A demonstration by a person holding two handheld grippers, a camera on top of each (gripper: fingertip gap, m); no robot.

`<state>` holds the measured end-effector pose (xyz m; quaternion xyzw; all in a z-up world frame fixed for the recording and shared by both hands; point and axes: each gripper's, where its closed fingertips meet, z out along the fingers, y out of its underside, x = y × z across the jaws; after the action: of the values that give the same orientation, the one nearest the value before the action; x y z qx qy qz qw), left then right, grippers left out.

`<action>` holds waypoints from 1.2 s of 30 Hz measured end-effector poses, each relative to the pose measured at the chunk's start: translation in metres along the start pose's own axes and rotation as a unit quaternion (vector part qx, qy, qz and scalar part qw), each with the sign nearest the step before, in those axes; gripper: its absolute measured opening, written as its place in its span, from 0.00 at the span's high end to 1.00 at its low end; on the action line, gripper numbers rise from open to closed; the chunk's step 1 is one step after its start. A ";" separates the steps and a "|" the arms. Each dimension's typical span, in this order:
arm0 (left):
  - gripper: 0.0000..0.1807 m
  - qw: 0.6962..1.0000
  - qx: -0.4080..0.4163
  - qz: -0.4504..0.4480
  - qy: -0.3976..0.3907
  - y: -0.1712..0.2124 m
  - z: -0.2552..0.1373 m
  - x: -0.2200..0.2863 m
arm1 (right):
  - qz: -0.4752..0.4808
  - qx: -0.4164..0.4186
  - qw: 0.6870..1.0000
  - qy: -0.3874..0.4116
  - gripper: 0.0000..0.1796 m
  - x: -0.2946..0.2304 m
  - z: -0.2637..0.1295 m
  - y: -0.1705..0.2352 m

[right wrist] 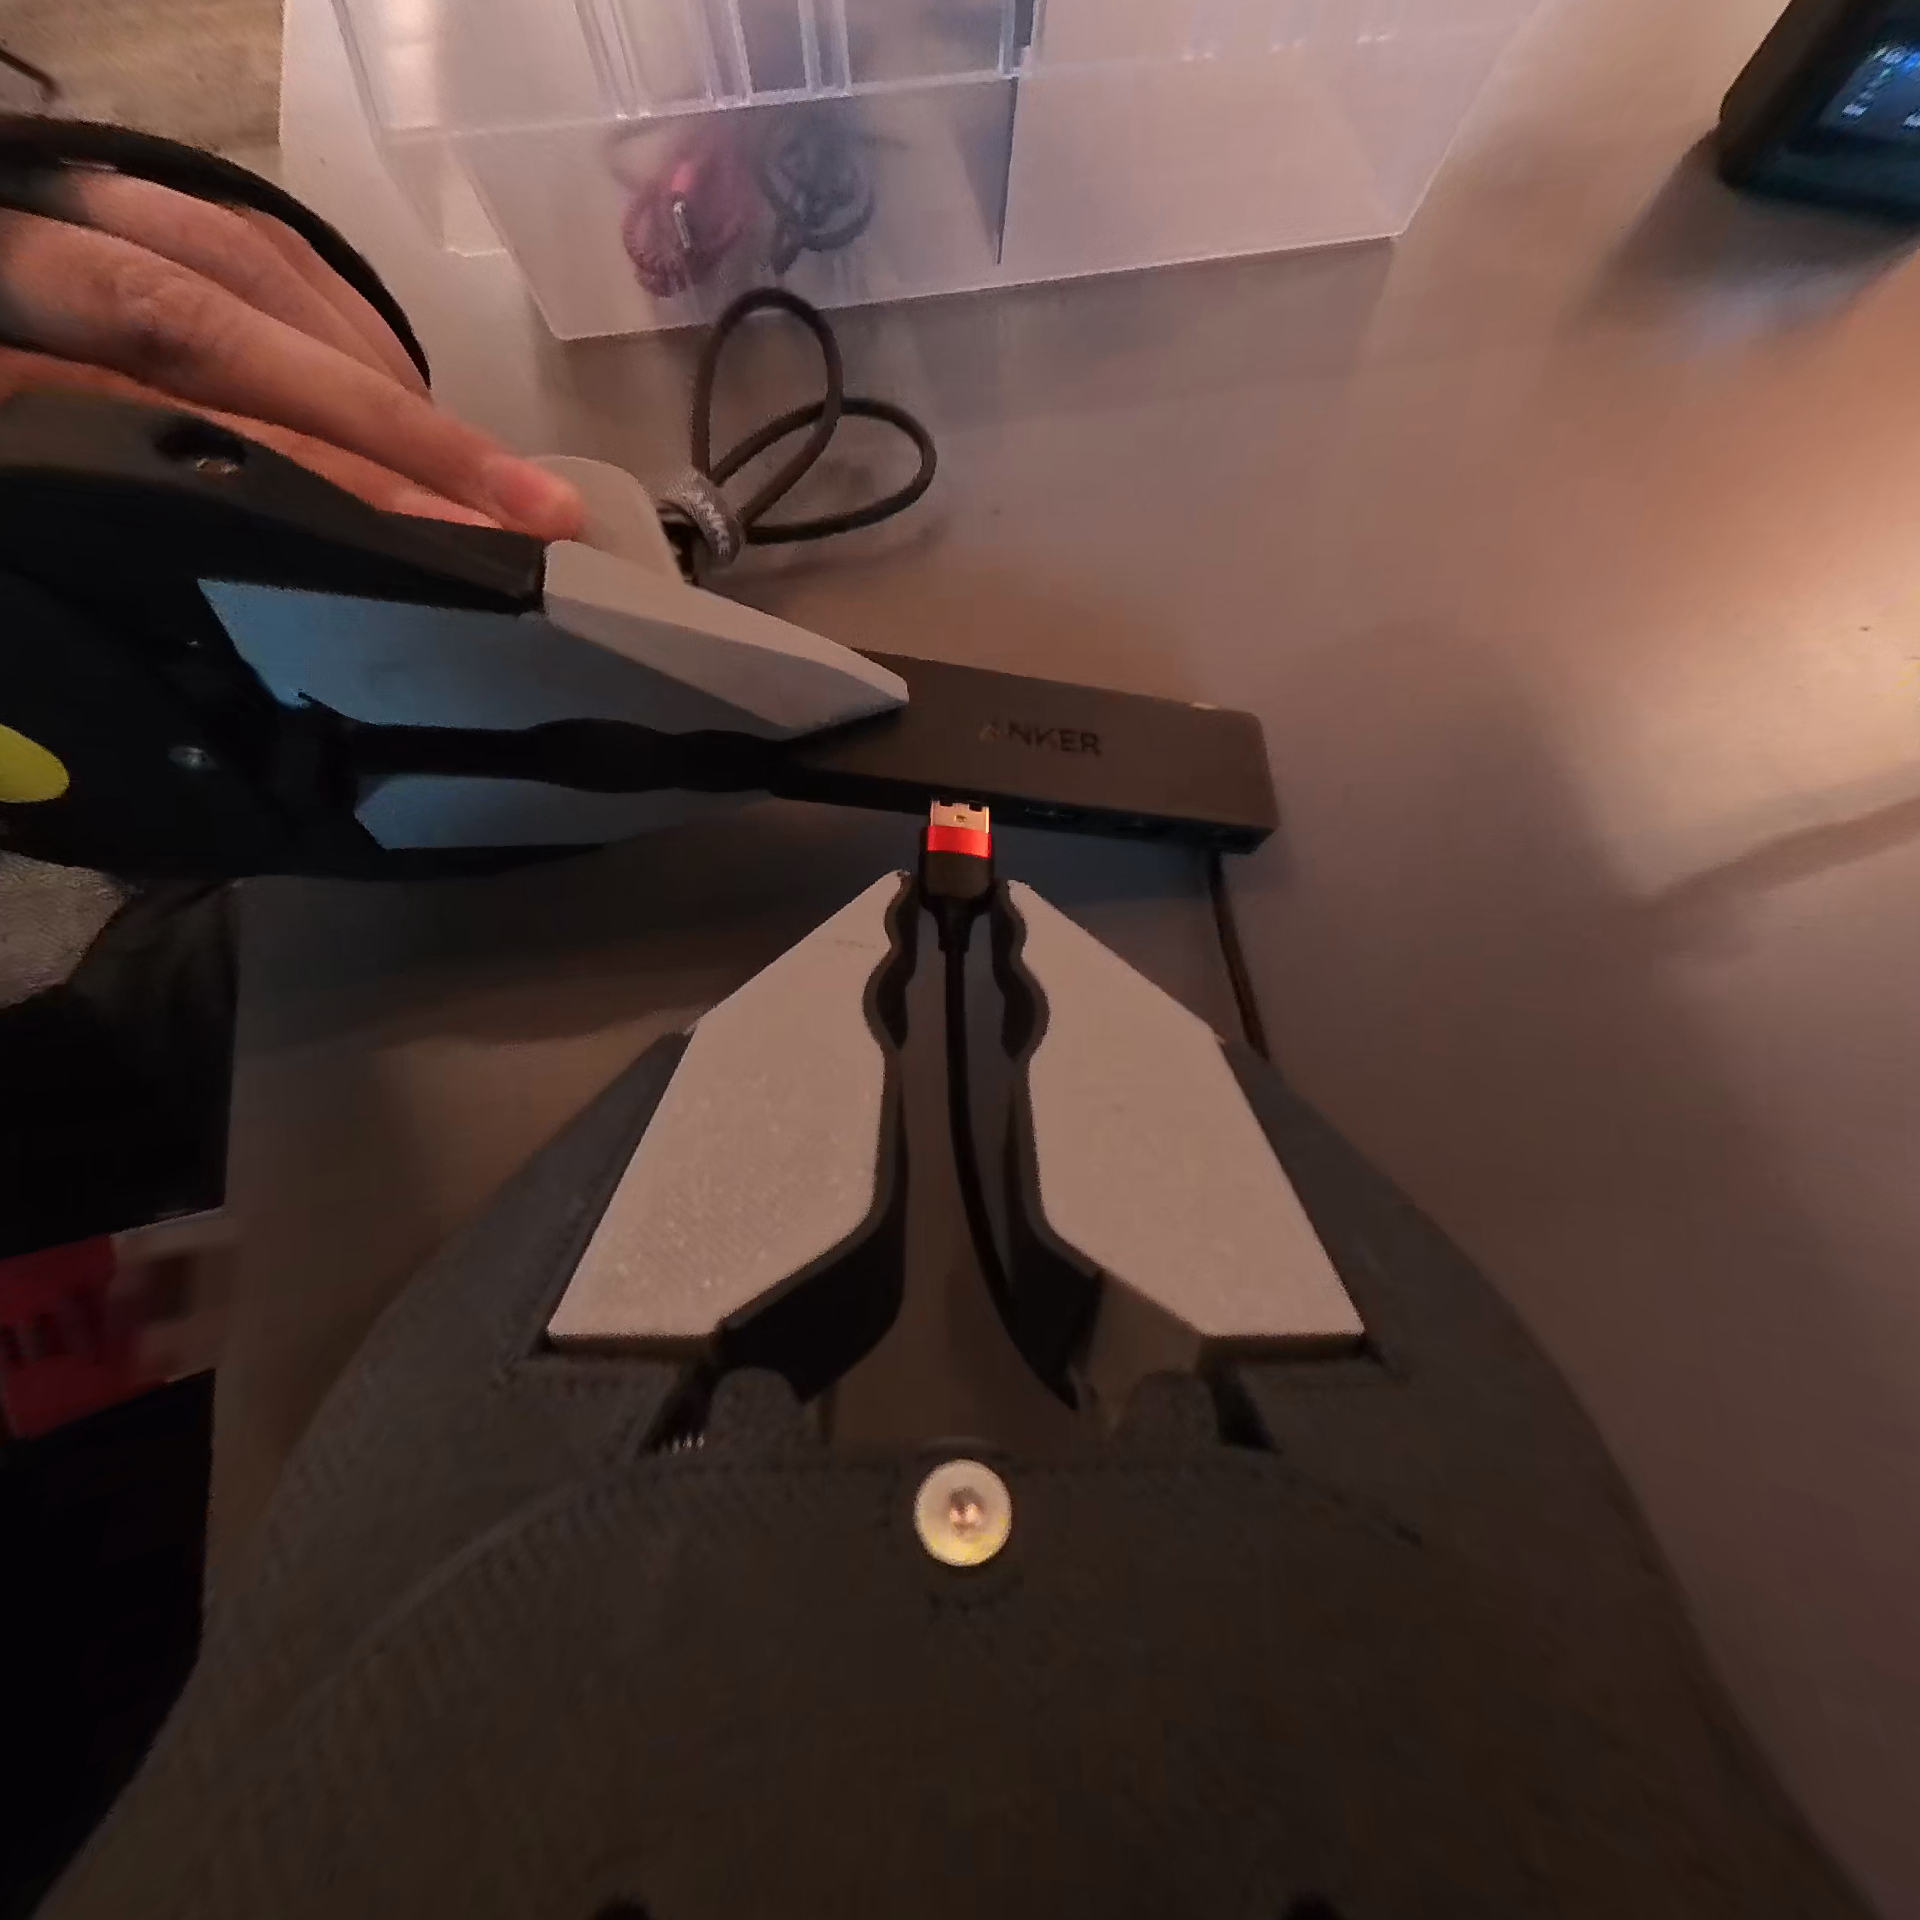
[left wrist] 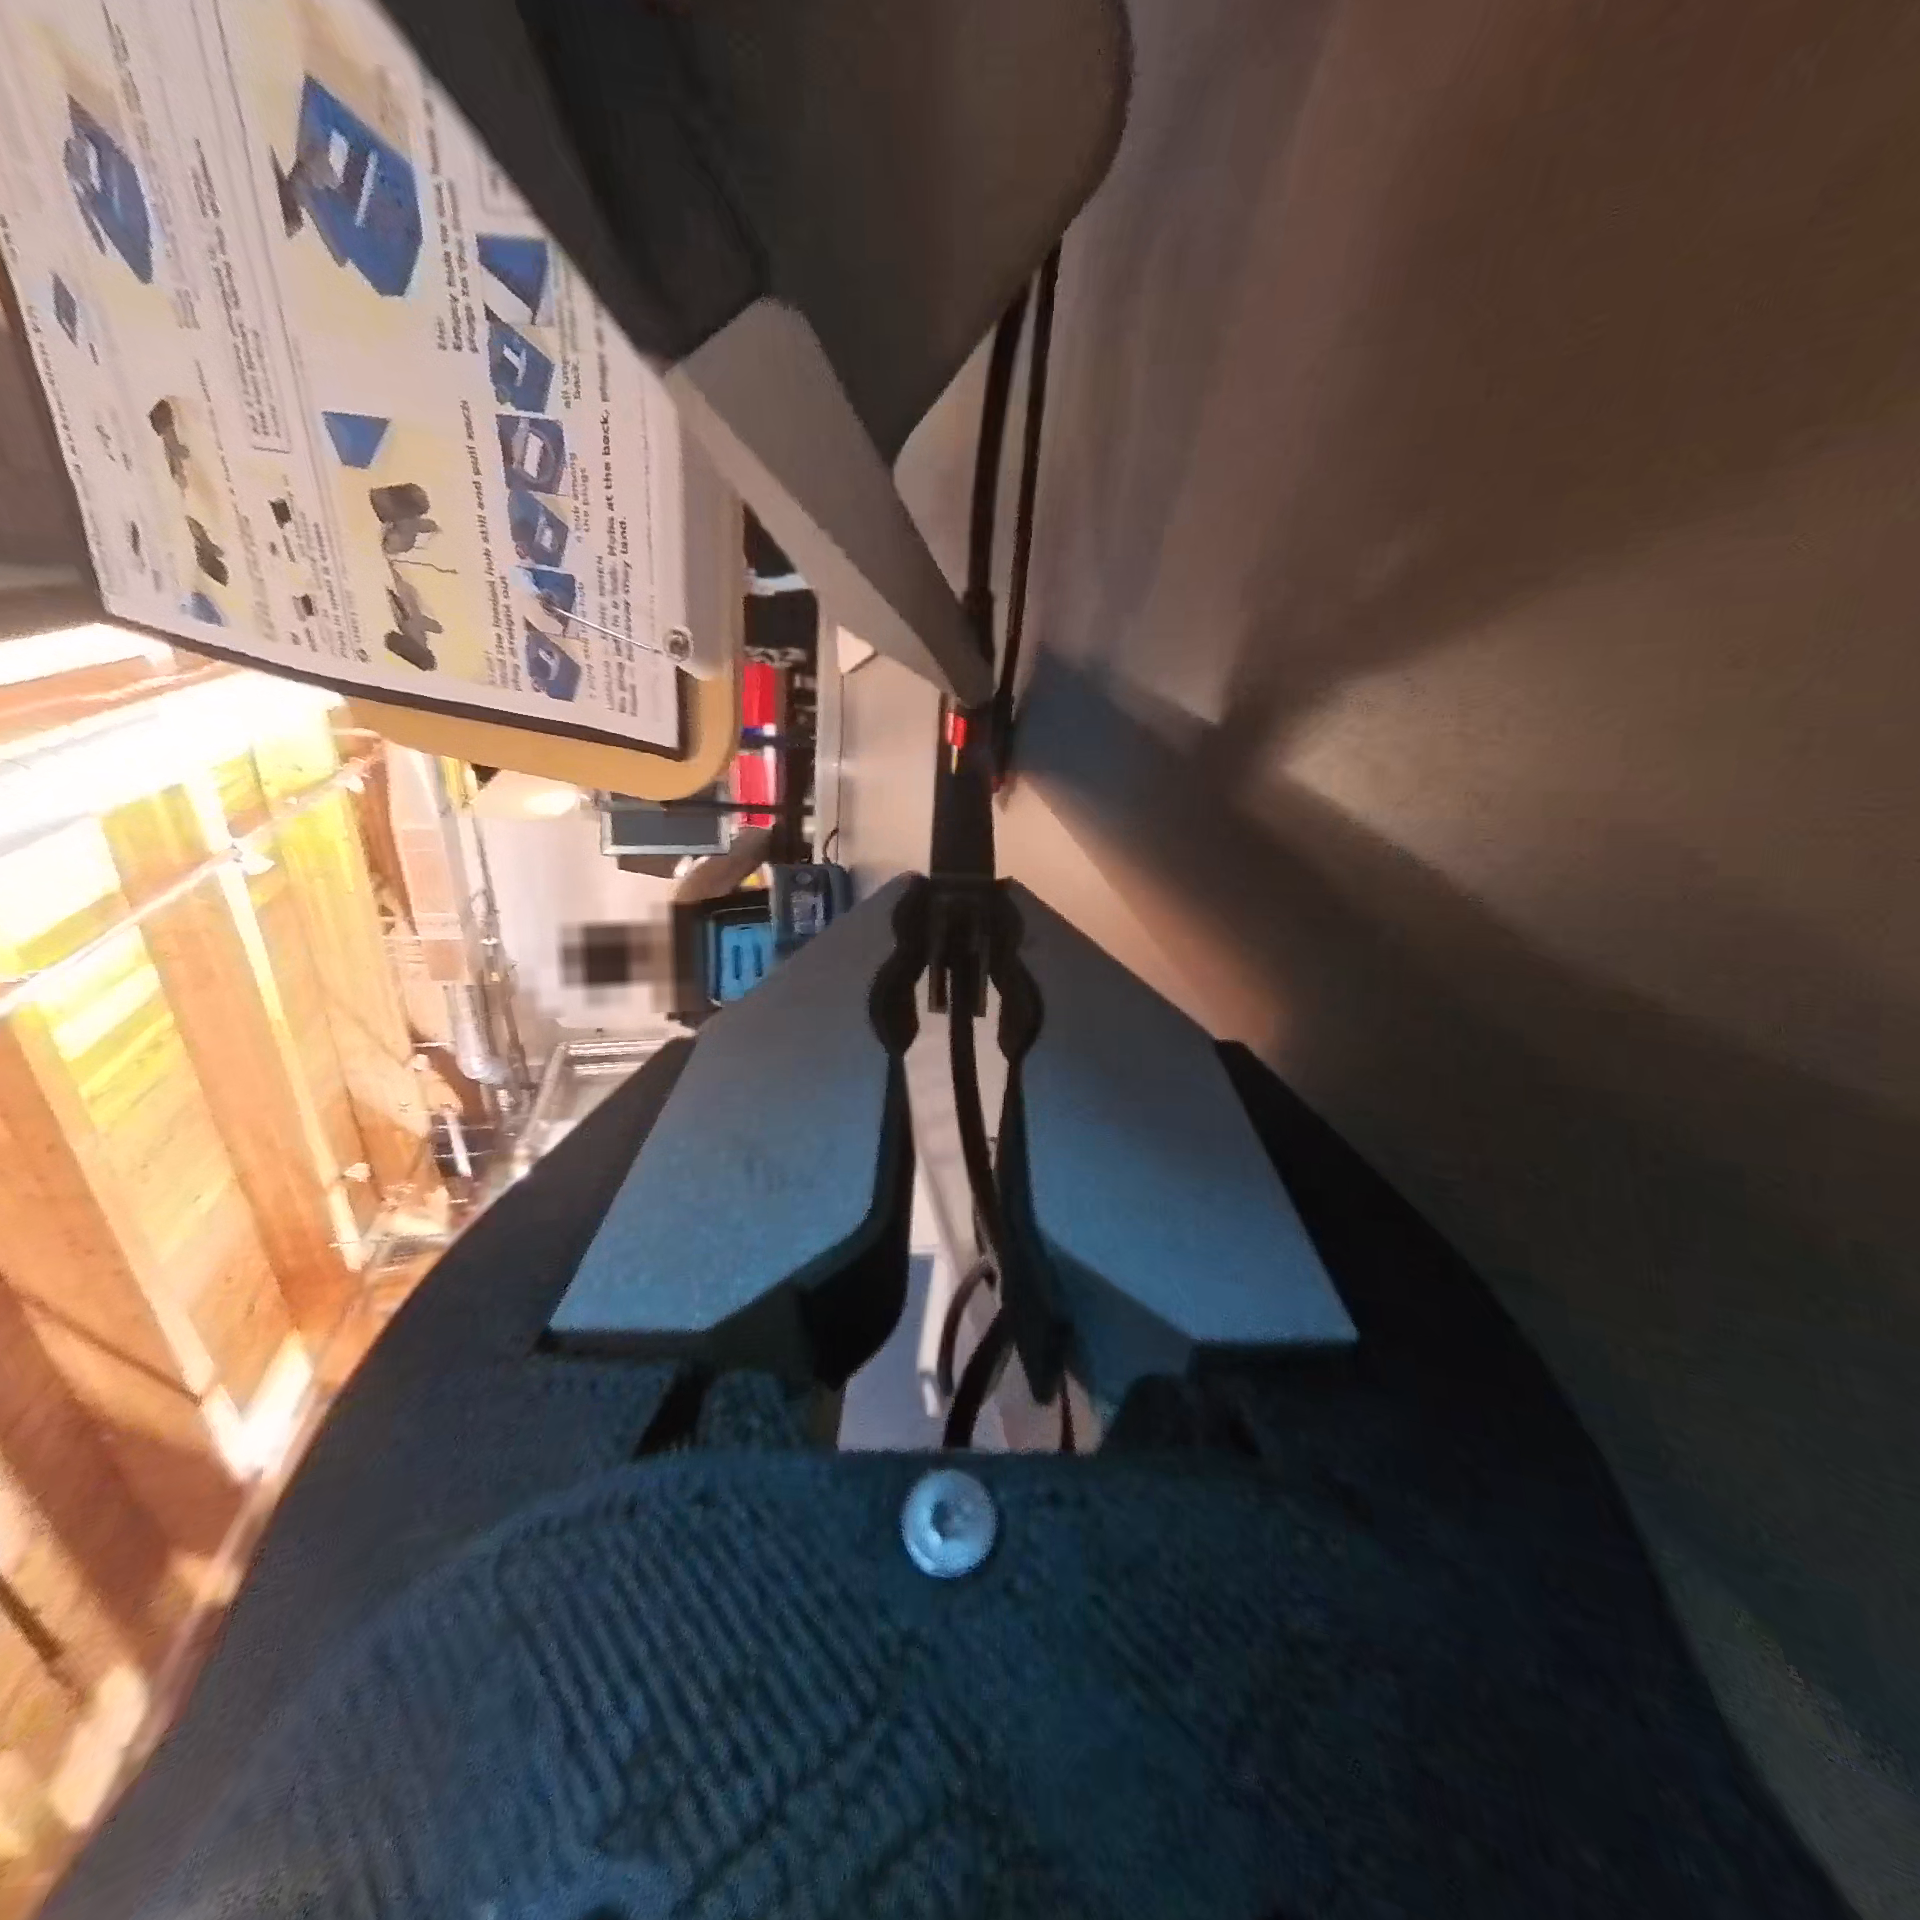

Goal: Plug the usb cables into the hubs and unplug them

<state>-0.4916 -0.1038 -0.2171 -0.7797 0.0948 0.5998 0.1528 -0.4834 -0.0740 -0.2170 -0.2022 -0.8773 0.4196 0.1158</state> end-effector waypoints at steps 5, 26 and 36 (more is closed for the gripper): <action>0.96 0.997 -0.032 -0.067 -0.005 0.017 0.004 -0.011 | 0.009 0.003 1.000 -0.012 0.94 0.007 -0.012 0.002; 0.96 0.993 0.028 -0.110 -0.035 0.006 -0.006 -0.028 | -0.114 0.307 0.894 -0.306 0.94 -0.075 -0.143 -0.055; 0.96 0.992 0.038 -0.121 -0.016 0.003 -0.006 -0.024 | -0.045 0.147 0.979 -0.133 0.94 -0.020 -0.065 -0.029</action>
<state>-0.4937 -0.1099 -0.1927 -0.7692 0.0204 0.5855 0.2552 -0.4486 -0.0544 -0.1542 -0.0854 -0.8215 0.5619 0.0451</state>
